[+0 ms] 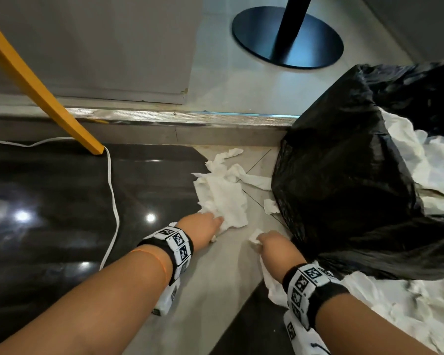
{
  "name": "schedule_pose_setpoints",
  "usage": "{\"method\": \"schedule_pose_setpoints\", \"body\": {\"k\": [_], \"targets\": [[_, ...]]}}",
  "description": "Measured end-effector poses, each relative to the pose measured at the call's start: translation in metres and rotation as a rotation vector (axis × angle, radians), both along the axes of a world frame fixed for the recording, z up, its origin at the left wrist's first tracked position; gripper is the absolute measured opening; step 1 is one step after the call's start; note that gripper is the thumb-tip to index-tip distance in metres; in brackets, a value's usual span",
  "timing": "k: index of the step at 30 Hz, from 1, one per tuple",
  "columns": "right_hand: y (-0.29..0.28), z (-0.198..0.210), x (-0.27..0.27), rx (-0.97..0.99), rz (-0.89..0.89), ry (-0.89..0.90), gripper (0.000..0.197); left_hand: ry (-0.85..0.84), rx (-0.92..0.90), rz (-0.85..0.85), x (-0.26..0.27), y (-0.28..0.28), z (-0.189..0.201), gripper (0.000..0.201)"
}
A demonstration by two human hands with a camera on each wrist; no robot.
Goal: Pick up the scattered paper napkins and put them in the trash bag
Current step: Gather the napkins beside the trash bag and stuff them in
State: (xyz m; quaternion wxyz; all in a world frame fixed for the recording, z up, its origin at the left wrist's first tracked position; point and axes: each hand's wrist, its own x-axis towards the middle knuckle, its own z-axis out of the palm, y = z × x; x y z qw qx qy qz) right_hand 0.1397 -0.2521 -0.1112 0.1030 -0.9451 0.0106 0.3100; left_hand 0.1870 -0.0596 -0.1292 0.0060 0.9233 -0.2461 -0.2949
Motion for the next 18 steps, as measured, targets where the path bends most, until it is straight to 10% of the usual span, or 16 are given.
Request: {"method": "schedule_pose_setpoints", "body": {"k": [9,14,18], "targets": [[-0.009,0.025,-0.004,0.272,-0.319,-0.194,0.044,-0.158,-0.358,0.209,0.004,0.009,0.011,0.018],[0.000,0.023,-0.006,0.490,-0.448,-0.115,0.021,-0.143,-0.384,0.384,-0.001,0.002,0.026,0.003],[0.005,0.023,-0.009,0.418,-0.302,-0.146,0.019,-0.132,-0.551,0.525,-0.004,0.004,0.038,0.017]]}}
